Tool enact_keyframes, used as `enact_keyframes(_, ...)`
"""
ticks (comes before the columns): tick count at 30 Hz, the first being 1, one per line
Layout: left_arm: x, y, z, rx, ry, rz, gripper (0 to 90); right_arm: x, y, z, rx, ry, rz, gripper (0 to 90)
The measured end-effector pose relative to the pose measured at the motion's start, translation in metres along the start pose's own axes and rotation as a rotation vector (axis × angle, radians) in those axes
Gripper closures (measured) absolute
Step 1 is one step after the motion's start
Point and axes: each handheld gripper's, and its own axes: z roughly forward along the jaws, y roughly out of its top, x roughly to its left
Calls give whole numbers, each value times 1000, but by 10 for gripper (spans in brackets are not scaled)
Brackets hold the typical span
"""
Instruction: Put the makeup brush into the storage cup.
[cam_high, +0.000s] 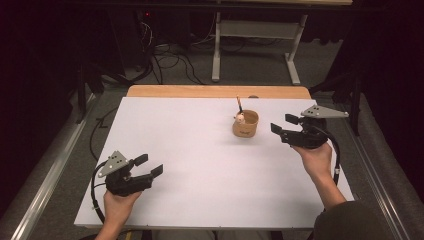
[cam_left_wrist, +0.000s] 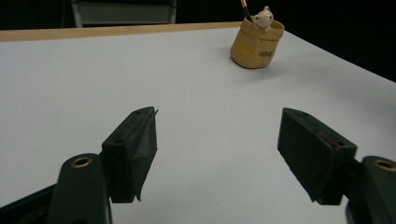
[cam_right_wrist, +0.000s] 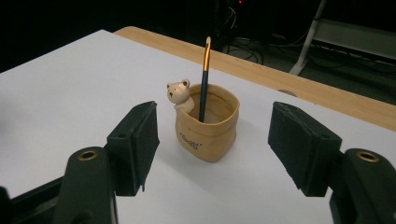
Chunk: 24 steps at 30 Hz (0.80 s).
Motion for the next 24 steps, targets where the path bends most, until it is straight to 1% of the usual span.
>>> enact_keyframes(4, 1, 0, -1, -4, 0, -6, 288, 1, -2, -3, -9, 7, -5, 353)
enact_keyframes(8, -1, 1, 1, 1, -3, 4, 288, 3, -3, -5, -4, 8, -3, 353)
enact_keyframes(12, 0, 0, -1, -4, 0, -3, 288, 4, -5, -8, -15, 16, -11, 353)
enact_keyframes(13, 0, 0, -1, -6, 1, -5, 288, 5, -6, -9, -15, 16, -2, 353)
enact_keyframes(14, 1, 0, -1, -6, 1, -6, 288, 5, -6, -10, -16, 19, -9, 353)
enact_keyframes(20, -1, 0, 1, -1, -3, 2, 288, 5, -10, -14, -24, 18, -2, 353)
enact_keyframes(24, 0, 0, -1, -5, -1, -5, 288, 5, -12, -16, -27, 25, 10, 353)
